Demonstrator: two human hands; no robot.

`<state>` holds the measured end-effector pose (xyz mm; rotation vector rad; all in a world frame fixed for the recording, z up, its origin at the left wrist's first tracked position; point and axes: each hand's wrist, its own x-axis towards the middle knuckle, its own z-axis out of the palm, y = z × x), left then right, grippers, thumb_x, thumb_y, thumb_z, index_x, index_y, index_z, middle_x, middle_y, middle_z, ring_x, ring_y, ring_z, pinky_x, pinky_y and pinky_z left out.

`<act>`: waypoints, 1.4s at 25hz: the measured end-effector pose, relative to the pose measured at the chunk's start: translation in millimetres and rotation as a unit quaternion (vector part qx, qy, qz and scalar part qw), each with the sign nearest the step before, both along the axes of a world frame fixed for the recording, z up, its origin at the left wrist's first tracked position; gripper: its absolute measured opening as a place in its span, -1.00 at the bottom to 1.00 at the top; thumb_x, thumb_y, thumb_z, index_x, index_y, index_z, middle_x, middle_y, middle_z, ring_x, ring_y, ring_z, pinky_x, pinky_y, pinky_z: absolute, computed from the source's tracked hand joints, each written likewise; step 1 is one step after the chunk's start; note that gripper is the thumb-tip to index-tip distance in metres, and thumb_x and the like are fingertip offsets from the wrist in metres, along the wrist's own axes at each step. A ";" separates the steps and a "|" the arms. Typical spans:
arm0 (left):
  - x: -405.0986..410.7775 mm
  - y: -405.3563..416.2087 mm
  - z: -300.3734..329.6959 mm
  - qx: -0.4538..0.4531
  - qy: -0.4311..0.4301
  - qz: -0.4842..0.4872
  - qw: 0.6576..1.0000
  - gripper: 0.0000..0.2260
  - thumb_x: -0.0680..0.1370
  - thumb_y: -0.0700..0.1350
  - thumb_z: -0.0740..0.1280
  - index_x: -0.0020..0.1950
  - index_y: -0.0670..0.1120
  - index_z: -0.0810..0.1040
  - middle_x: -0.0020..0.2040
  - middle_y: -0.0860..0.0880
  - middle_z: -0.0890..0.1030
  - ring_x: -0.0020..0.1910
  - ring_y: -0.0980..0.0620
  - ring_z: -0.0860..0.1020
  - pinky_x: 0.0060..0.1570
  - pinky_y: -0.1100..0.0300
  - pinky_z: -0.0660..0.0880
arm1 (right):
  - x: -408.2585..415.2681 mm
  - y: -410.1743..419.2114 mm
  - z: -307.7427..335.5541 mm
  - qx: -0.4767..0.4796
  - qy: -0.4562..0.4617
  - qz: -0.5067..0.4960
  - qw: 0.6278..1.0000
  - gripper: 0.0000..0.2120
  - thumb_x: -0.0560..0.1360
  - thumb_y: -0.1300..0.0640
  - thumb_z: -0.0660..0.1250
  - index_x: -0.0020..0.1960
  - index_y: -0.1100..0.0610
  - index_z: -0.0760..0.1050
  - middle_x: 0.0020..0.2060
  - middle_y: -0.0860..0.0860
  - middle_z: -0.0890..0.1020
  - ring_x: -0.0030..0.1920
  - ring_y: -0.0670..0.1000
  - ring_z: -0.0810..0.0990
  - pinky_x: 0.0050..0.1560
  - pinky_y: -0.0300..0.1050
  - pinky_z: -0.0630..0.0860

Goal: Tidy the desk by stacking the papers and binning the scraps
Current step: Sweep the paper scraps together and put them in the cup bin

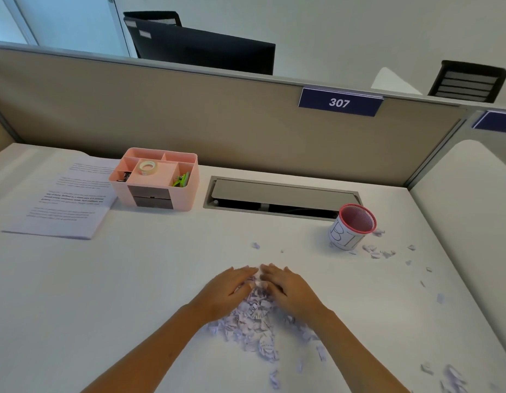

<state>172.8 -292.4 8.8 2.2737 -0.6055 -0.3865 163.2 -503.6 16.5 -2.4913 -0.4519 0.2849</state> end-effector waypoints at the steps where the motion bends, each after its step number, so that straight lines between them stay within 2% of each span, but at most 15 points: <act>1: -8.8 6.2 1.1 0.002 -0.018 -0.006 1.000 -0.59 0.64 0.07 0.09 0.49 0.07 0.28 0.47 0.10 0.36 0.44 0.22 0.27 0.49 0.20 0.06 | -11.0 -2.5 3.1 0.029 -0.014 -0.014 0.999 -0.67 0.61 0.03 0.18 0.32 0.09 0.50 0.39 -0.03 0.45 0.41 -0.04 0.38 0.45 -0.13 0.23; 2: -15.2 12.2 1.6 0.002 -0.049 0.001 0.999 -0.58 0.64 0.09 0.08 0.49 0.08 0.27 0.47 0.13 0.34 0.45 0.24 0.24 0.50 0.16 0.04 | -18.4 -6.3 6.3 0.060 -0.036 -0.047 0.996 -0.69 0.60 0.06 0.23 0.30 0.10 0.52 0.35 -0.02 0.49 0.36 -0.03 0.45 0.40 -0.18 0.32; 4: -32.3 26.3 1.3 -0.005 -0.110 0.059 0.992 -0.55 0.62 0.12 0.05 0.51 0.05 0.24 0.48 0.16 0.27 0.48 0.24 0.17 0.52 0.12 0.02 | -36.9 -16.0 10.1 0.100 -0.082 -0.156 0.979 -0.67 0.57 0.04 0.27 0.31 0.09 0.50 0.35 -0.02 0.49 0.36 -0.03 0.45 0.39 -0.12 0.35; 6: -49.0 42.3 -2.4 0.007 -0.114 0.147 0.982 -0.50 0.62 0.13 0.01 0.53 -0.02 0.19 0.50 0.15 0.16 0.51 0.18 0.09 0.50 0.14 -0.01 | -56.6 -29.6 7.3 0.098 -0.080 -0.269 0.955 -0.53 0.56 -0.12 0.19 0.40 0.07 0.40 0.42 -0.02 0.41 0.44 -0.02 0.32 0.46 -0.03 0.24; 8: -71.4 57.2 -8.7 0.086 -0.098 0.163 0.978 -0.45 0.63 0.17 -0.09 0.56 -0.05 0.07 0.53 0.13 0.02 0.54 0.12 -0.01 0.49 0.17 -0.10 | -80.6 -36.5 -1.6 0.028 -0.028 -0.318 0.947 -0.33 0.52 -0.25 0.06 0.51 0.10 0.19 0.51 0.00 0.24 0.53 0.00 0.11 0.52 0.00 0.03; 11: -99.8 60.9 -16.5 0.198 -0.126 0.096 0.967 -0.37 0.57 0.26 -0.24 0.57 -0.03 -0.04 0.56 0.12 -0.09 0.55 0.10 -0.15 0.49 0.12 -0.20 | -109.5 -24.4 -17.4 -0.067 -0.006 -0.227 0.972 -0.25 0.51 -0.32 -0.06 0.56 0.07 -0.07 0.55 -0.08 -0.03 0.55 -0.06 -0.13 0.51 -0.05 -0.22; 14: -115.1 57.3 -15.9 0.212 -0.147 0.064 0.964 -0.34 0.55 0.28 -0.27 0.57 -0.01 0.02 0.56 0.10 -0.02 0.55 0.09 -0.11 0.49 0.10 -0.21 | -119.0 2.9 -11.5 0.007 0.004 -0.127 0.992 -0.28 0.51 -0.34 -0.02 0.54 -0.07 -0.15 0.52 -0.21 -0.09 0.55 -0.12 -0.11 0.51 -0.11 -0.21; 16: -121.7 62.1 -17.2 0.223 -0.157 0.056 0.961 -0.33 0.55 0.30 -0.29 0.57 -0.02 -0.03 0.55 0.11 -0.05 0.56 0.09 -0.09 0.50 0.10 -0.20 | -126.1 5.6 -6.5 0.064 -0.013 -0.142 0.988 -0.24 0.50 -0.34 0.06 0.54 -0.07 -0.16 0.54 -0.19 -0.09 0.55 -0.12 -0.11 0.53 -0.07 -0.12; 17: -125.7 66.4 -18.2 0.232 -0.160 0.063 0.957 -0.32 0.55 0.30 -0.30 0.57 -0.04 -0.07 0.55 0.10 -0.08 0.55 0.10 -0.11 0.50 0.09 -0.19 | -133.8 1.3 -5.9 0.055 -0.028 -0.151 0.987 -0.19 0.48 -0.37 0.08 0.55 -0.06 -0.18 0.55 -0.15 -0.11 0.55 -0.11 -0.16 0.53 -0.03 -0.13; 20: -134.7 76.7 -21.0 0.240 -0.149 0.109 0.953 -0.30 0.54 0.29 -0.31 0.57 -0.08 -0.08 0.56 0.05 -0.08 0.53 0.10 -0.15 0.49 0.08 -0.17 | -168.2 -10.3 -12.1 -0.112 -0.070 -0.098 0.986 0.01 0.35 -0.53 0.09 0.55 -0.05 -0.26 0.55 -0.07 -0.25 0.53 0.04 -0.32 0.49 0.19 -0.21; 23: -135.6 75.4 -20.1 0.246 -0.149 0.123 0.950 -0.27 0.53 0.30 -0.33 0.57 -0.11 -0.02 0.57 0.01 -0.05 0.55 0.05 -0.09 0.48 0.05 -0.14 | -190.1 2.4 -22.1 -0.203 -0.108 -0.023 0.973 0.09 0.25 -0.62 0.08 0.56 -0.05 -0.17 0.56 0.06 -0.17 0.54 0.23 -0.22 0.38 0.47 -0.07; 25: -135.1 73.4 -18.1 0.242 -0.152 0.126 0.950 -0.27 0.53 0.29 -0.32 0.57 -0.12 0.01 0.58 -0.03 0.00 0.56 0.02 -0.04 0.49 0.03 -0.11 | -185.4 18.7 -23.6 -0.225 -0.108 -0.035 0.968 0.07 0.24 -0.64 0.03 0.56 -0.08 -0.13 0.57 0.09 -0.10 0.53 0.26 -0.18 0.31 0.54 -0.03; 27: -135.7 73.3 -16.9 0.241 -0.149 0.127 0.951 -0.26 0.53 0.29 -0.31 0.56 -0.13 0.01 0.58 -0.04 0.01 0.56 0.00 -0.04 0.49 0.02 -0.09 | -172.0 37.7 -22.3 -0.233 -0.090 -0.073 0.966 0.02 0.27 -0.63 -0.02 0.56 -0.10 -0.12 0.57 0.09 -0.09 0.53 0.26 -0.21 0.30 0.53 -0.08; 32: -134.6 72.2 -14.1 0.246 -0.135 0.127 0.951 -0.28 0.57 0.28 -0.24 0.54 -0.18 0.12 0.56 -0.10 0.11 0.54 -0.07 0.08 0.47 -0.04 0.04 | -130.2 75.1 -21.5 -0.244 -0.054 -0.190 0.949 -0.15 0.41 -0.53 -0.13 0.54 -0.13 -0.22 0.56 0.04 -0.19 0.53 0.22 -0.25 0.36 0.50 -0.10; 35: -132.8 74.0 -14.8 0.266 -0.131 0.113 0.948 -0.29 0.58 0.28 -0.15 0.51 -0.21 0.19 0.54 -0.15 0.19 0.51 -0.11 0.18 0.43 -0.07 0.13 | -120.8 75.0 -21.5 -0.199 -0.065 -0.229 0.951 -0.15 0.42 -0.51 -0.12 0.54 -0.11 -0.26 0.55 -0.01 -0.23 0.54 0.13 -0.29 0.42 0.40 -0.11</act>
